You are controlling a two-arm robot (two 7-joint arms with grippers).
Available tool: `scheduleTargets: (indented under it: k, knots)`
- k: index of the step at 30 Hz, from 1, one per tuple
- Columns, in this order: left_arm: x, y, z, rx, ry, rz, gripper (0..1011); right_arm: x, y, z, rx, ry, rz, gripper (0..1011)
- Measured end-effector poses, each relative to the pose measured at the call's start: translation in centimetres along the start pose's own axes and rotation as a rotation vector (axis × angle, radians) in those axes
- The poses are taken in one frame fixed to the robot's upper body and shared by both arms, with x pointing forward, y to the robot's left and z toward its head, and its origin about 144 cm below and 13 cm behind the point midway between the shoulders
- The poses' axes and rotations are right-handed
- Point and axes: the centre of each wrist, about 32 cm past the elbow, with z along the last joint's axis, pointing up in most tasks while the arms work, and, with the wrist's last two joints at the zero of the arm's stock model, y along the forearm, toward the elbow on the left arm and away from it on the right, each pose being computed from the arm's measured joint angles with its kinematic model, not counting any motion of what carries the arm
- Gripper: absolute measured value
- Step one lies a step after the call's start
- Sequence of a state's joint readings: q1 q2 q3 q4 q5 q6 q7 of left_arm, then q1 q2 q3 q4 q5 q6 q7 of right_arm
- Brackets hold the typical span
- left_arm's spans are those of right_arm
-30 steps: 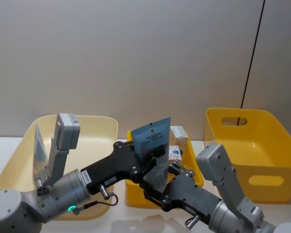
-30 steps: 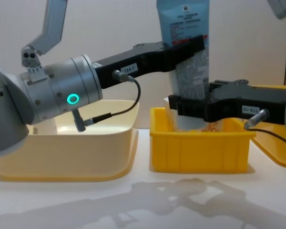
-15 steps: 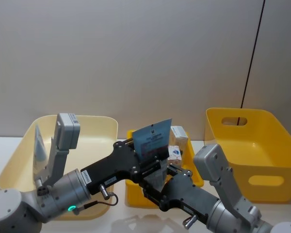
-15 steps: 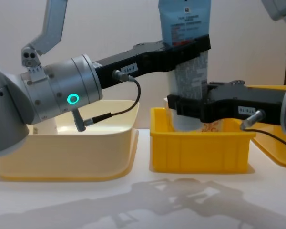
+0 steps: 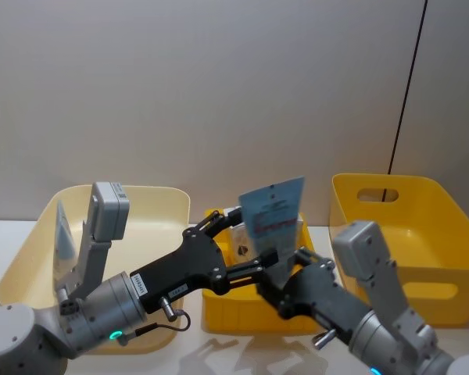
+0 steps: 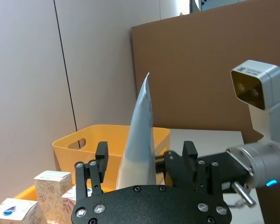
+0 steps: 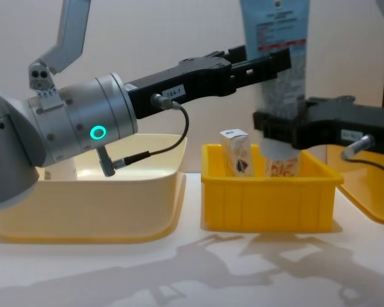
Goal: Bimanual collaborative sorting of washing and personal care products
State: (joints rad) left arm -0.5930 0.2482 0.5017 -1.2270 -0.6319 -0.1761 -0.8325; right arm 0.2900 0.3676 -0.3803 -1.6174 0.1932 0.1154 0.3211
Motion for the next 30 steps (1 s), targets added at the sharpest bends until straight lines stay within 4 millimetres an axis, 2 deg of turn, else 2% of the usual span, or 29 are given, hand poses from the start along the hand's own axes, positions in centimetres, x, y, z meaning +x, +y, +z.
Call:
scheduleTargets:
  k: [12,30]
  knots:
    - [0.0,0.0,0.0,0.000,0.000,0.000,1003,1.9,-0.7,0.3,0.041,-0.049,-0.178,556]
    - [0.0,0.0,0.0,0.000,0.000,0.000,1003,6.1,-1.7,1.0,0.133,-0.139,-0.502,556]
